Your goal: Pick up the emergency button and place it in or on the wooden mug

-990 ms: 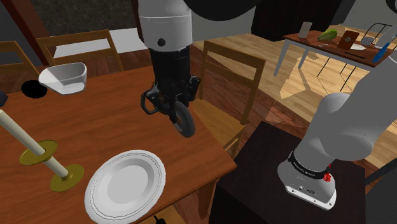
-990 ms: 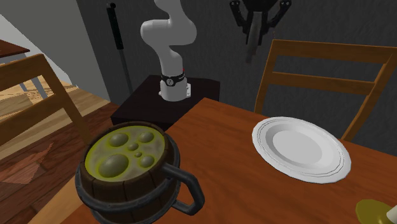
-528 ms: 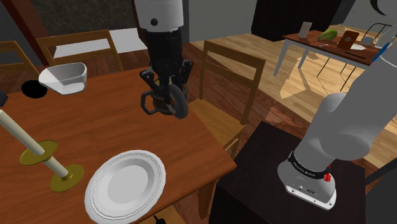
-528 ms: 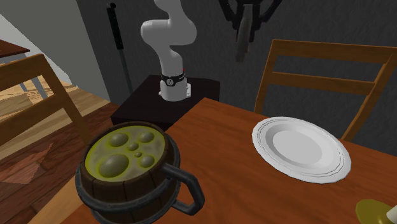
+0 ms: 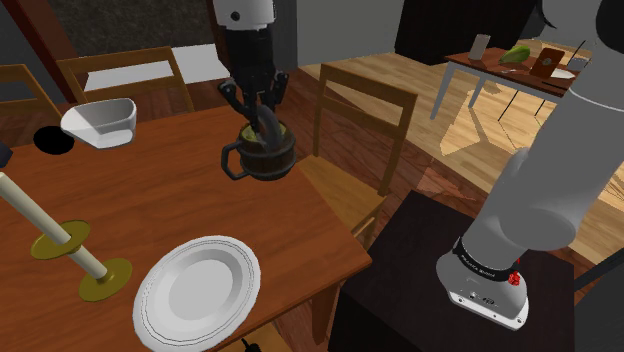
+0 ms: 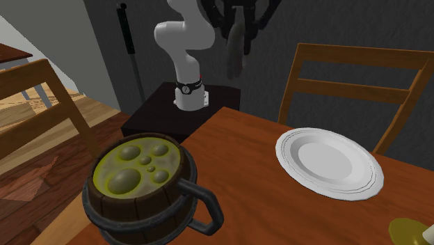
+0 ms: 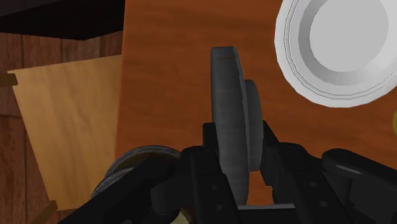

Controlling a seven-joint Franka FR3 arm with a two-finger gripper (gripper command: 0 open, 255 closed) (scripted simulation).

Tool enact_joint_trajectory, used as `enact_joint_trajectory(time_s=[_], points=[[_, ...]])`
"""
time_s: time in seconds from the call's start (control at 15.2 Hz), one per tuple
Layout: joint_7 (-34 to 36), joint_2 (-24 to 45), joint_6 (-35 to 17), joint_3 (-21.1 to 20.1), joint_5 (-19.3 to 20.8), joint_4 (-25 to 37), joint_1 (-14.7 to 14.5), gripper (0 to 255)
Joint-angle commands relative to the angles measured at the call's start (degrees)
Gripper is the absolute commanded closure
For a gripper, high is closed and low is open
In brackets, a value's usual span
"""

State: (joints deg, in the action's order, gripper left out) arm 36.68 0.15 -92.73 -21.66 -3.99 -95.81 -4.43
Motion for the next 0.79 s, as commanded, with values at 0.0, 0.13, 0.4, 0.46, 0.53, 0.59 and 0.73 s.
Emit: enact_joint_trajectory(time_s=[0.0,0.13,0.4,0.46,0.53,0.59,0.73], points=[[-1.85,2.87,1.23,0.99,1.17,3.77,0.99,255],[-3.30,5.91,2.34,1.76,2.26,7.66,1.72,255],[-6.05,12.80,5.27,3.16,4.45,17.00,2.86,255],[-6.71,14.74,6.19,3.49,5.01,19.75,3.05,255],[-7.37,16.78,7.21,3.81,5.58,22.72,3.21,255],[-8.02,18.96,8.35,4.12,6.16,25.95,3.32,255],[-9.33,23.85,11.13,4.74,7.39,33.45,3.32,255]])
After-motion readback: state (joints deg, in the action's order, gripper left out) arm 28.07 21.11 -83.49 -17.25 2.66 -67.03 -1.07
